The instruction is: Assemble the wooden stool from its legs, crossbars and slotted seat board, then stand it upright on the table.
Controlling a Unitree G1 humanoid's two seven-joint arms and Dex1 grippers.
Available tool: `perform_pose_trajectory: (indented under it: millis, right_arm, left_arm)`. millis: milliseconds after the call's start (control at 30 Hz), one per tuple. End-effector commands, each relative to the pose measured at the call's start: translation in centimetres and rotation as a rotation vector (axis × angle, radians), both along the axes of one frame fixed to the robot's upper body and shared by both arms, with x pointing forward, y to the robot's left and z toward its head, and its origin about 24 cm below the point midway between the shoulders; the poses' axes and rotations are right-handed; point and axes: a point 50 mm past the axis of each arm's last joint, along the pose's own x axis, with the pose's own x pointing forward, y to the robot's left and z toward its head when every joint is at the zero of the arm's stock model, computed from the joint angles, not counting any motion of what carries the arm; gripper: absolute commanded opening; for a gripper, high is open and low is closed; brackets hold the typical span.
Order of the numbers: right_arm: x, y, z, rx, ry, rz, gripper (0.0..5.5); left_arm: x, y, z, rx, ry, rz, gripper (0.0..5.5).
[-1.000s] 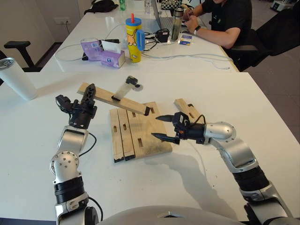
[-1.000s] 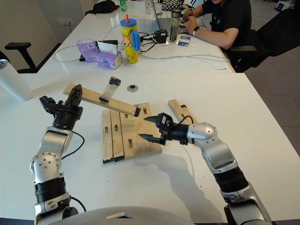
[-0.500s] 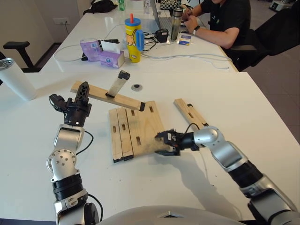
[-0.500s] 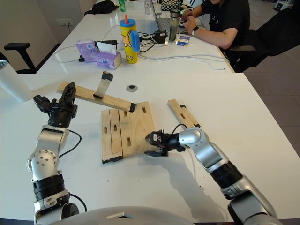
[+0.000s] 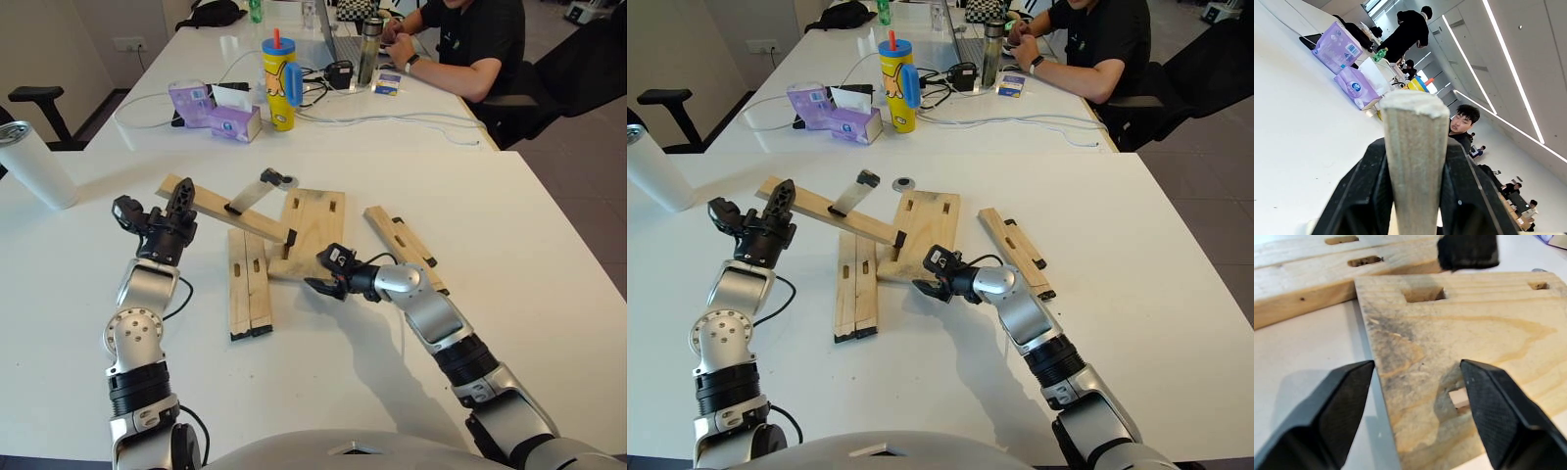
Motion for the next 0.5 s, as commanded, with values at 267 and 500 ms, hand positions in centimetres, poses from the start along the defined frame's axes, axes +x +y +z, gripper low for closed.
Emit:
perform_pose_trajectory:
  millis: [267, 500]
  right_arm:
    - [-0.7, -1.8, -2.5, -0.067, 0.123, -0.083, 3.26]
    - [-0.8, -2.1, -2.7, -0.078, 0.123, -0.102, 3.26]
  left_arm:
    - [-1.2, 0.5, -0.6, 0.089, 0.047, 0.003, 1.04]
    - [-1.9, -0.2, -1.2, 0.104, 0.101, -0.012, 1.04]
